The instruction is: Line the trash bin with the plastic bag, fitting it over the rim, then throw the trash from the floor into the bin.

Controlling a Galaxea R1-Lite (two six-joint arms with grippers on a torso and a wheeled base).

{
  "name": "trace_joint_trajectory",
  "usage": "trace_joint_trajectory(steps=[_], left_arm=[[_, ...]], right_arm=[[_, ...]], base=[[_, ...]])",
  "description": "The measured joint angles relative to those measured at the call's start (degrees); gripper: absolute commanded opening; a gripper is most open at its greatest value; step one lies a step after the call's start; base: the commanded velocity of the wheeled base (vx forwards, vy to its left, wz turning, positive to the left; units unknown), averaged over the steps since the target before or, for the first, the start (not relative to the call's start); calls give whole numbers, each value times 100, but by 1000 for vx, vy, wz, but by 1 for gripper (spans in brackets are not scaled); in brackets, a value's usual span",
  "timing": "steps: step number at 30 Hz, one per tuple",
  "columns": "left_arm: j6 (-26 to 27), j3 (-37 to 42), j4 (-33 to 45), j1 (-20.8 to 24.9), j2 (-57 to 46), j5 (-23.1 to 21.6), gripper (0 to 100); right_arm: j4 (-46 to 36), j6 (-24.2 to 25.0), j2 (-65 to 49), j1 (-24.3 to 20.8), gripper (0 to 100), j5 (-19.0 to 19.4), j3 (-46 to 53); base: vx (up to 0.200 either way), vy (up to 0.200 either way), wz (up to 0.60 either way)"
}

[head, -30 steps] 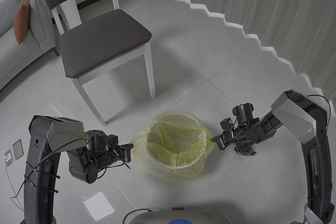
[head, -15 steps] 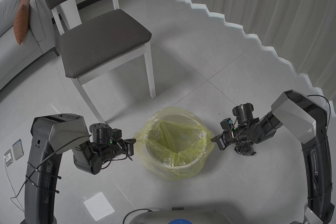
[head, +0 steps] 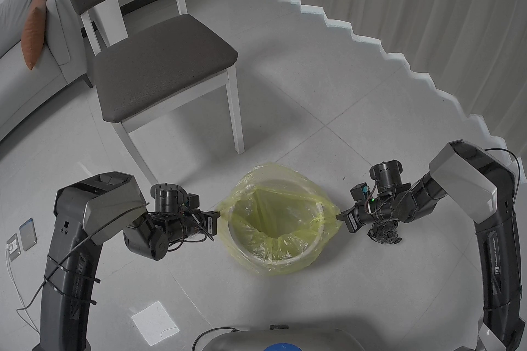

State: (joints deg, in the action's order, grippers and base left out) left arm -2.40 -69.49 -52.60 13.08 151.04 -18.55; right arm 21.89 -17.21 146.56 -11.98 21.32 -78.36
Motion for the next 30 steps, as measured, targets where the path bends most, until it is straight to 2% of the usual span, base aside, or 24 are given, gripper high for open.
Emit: trace_joint_trajectory(steps=[9,18,19,21,22,30], left_arm=[[-2,-645,317,-13,194,6,0],[-2,-722,284,-44,279,35,0],[-2,-713,263,-46,282,35,100],[-5,-703,252,-49,282,38,100],[-9,-700,251,-51,279,38,100],[-68,-542,107,-44,191,46,100]], right_arm=[[-26,0,151,50,0,0,-199],[-137,-2,256,49,0,2,-322],[-138,-13,254,49,0,2,-323],[-143,-44,254,49,0,0,-323],[-148,-66,251,49,100,0,-323],[-160,-82,177,49,100,7,-251]], base=[[0,0,0],[0,0,0],[0,0,0],[0,0,0],[0,0,0],[0,0,0]])
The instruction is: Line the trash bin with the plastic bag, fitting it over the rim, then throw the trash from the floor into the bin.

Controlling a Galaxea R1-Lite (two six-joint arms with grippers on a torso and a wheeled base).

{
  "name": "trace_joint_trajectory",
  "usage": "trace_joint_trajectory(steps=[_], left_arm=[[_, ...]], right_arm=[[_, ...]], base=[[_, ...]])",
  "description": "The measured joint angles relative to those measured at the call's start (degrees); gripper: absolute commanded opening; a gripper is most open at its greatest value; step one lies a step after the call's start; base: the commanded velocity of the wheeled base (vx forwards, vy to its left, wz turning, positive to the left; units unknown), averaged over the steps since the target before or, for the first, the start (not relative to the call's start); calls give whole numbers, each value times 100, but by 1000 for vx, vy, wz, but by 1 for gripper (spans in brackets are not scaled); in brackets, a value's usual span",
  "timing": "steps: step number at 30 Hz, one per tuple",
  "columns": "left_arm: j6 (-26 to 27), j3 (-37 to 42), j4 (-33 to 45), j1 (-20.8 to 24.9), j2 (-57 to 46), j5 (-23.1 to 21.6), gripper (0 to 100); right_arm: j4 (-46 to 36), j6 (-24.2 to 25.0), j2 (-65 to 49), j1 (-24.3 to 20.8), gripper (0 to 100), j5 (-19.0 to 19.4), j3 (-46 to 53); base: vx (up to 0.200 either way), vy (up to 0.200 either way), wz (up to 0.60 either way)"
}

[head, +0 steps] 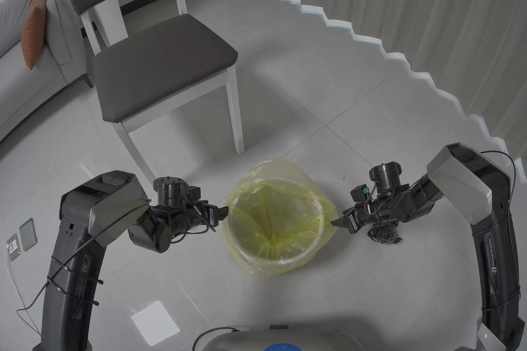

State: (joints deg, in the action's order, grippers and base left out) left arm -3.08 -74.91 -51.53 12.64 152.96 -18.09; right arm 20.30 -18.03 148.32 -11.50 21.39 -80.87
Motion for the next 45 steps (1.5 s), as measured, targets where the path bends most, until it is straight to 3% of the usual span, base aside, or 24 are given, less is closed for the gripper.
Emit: trace_joint_trajectory(steps=[15,25,36,45], left_arm=[[-9,1111,-925,-94,-340,-43,100],[-13,1410,-1276,-112,-393,-54,100],[-22,1876,-1832,-110,-478,-306,100],[-48,2153,-2187,-115,-592,-341,100]], right_arm=[[26,40,-1031,69,100,11,395],[89,-77,-1282,-416,100,9,52],[77,-1200,-941,-997,100,-22,-728],[45,-1840,-670,-1087,100,-277,-1023]], base=[[0,0,0],[0,0,0],[0,0,0],[0,0,0]])
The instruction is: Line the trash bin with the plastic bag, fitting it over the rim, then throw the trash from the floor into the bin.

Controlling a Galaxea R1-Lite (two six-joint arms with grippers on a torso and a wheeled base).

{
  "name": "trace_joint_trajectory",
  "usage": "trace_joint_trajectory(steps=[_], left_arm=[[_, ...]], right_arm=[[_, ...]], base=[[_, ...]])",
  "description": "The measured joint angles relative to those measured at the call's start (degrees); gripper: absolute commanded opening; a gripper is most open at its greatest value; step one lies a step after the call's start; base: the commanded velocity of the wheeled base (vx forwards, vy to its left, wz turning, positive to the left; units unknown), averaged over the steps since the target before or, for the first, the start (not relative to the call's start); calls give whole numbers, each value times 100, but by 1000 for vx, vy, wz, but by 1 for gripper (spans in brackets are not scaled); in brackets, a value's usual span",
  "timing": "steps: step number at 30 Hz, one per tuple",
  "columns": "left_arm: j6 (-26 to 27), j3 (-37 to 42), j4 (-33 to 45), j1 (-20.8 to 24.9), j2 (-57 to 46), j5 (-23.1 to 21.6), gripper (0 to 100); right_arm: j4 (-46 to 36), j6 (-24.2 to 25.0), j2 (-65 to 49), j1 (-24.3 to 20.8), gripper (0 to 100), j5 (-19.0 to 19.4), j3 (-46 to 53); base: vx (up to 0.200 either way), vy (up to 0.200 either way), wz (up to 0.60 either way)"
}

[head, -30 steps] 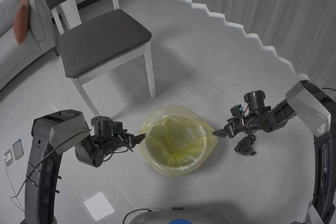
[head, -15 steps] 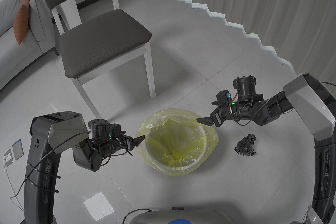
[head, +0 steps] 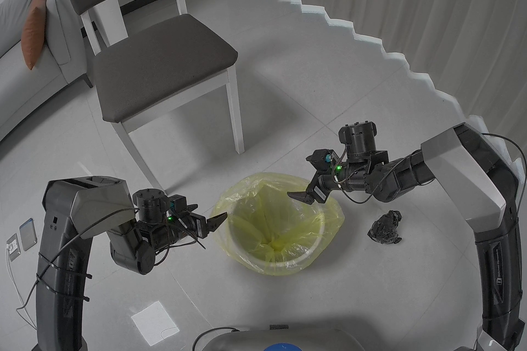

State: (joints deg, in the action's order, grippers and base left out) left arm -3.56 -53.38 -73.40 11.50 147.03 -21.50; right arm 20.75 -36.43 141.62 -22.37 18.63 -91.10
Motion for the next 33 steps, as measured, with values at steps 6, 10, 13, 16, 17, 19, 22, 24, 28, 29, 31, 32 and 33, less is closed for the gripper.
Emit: trace_joint_trajectory(steps=[6,10,13,16,17,19,22,24,28,29,31,32,33], left_arm=[[-35,182,-151,0,-76,-4,100],[-38,283,-219,0,-135,-4,100],[-38,328,-280,0,-161,-4,100],[-38,355,-316,0,-180,-4,100],[-43,366,-324,0,-185,-2,100],[-54,388,-334,0,-190,-2,100],[-67,418,-412,0,-190,-4,100],[-71,441,-501,0,-183,-4,100],[-73,482,-540,-10,-169,-4,100],[-73,488,-542,-17,-166,-4,100],[-68,499,-542,-32,-161,-4,100],[-67,499,-542,-37,-158,-4,100],[-68,505,-545,-37,-157,-4,100]], right_arm=[[-20,-27,149,-1,100,-11,-254],[-143,-41,304,-9,100,-11,-527],[-299,-52,422,-23,100,-18,-749],[-417,-55,541,-61,100,-32,-939],[-463,-57,585,-72,100,-51,-1012],[-564,-61,653,-89,100,-76,-1130],[-669,-85,747,-119,0,-122,-1308],[-734,-88,817,-128,0,-218,-1421],[-762,-93,911,-122,0,-276,-1530],[-759,-93,926,-117,0,-278,-1543],[-758,-93,946,-95,0,-278,-1570],[-756,-93,953,-89,0,-278,-1574],[-758,-93,959,-80,0,-278,-1590]], base=[[0,0,0],[0,0,0],[0,0,0],[0,0,0],[0,0,0],[0,0,0],[0,0,0],[0,0,0],[0,0,0],[0,0,0],[0,0,0],[0,0,0],[0,0,0]])
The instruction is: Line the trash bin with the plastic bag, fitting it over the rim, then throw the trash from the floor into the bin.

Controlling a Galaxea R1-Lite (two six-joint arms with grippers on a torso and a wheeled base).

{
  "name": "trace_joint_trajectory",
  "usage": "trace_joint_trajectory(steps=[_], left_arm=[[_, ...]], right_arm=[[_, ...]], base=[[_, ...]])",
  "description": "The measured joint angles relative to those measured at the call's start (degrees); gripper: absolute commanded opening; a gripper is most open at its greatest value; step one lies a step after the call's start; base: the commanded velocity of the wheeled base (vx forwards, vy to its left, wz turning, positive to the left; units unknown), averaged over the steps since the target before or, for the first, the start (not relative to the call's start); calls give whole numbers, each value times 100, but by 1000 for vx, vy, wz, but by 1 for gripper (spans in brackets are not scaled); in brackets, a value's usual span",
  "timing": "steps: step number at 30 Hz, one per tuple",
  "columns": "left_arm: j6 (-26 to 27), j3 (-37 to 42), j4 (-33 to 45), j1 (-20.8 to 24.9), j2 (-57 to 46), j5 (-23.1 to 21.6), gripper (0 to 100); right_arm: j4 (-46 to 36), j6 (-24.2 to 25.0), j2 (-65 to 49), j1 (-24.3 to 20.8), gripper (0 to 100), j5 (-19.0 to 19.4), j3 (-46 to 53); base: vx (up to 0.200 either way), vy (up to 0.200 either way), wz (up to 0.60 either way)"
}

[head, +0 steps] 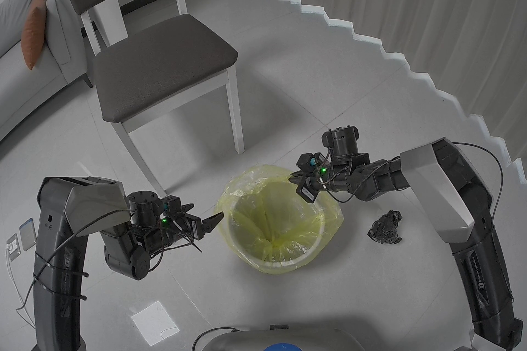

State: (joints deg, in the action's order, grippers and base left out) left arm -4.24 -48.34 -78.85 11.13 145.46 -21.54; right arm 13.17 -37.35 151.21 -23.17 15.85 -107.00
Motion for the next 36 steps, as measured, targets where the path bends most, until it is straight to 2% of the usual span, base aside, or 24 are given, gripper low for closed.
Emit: trace_joint_trajectory(steps=[16,26,36], left_arm=[[6,96,-127,33,79,0,100],[4,187,-327,22,140,1,100],[1,201,-332,22,173,1,100]], right_arm=[[-246,73,343,171,0,29,-681],[-301,137,638,418,0,33,-758],[-305,216,667,449,0,29,-761]], base=[[0,0,0],[0,0,0],[0,0,0]])
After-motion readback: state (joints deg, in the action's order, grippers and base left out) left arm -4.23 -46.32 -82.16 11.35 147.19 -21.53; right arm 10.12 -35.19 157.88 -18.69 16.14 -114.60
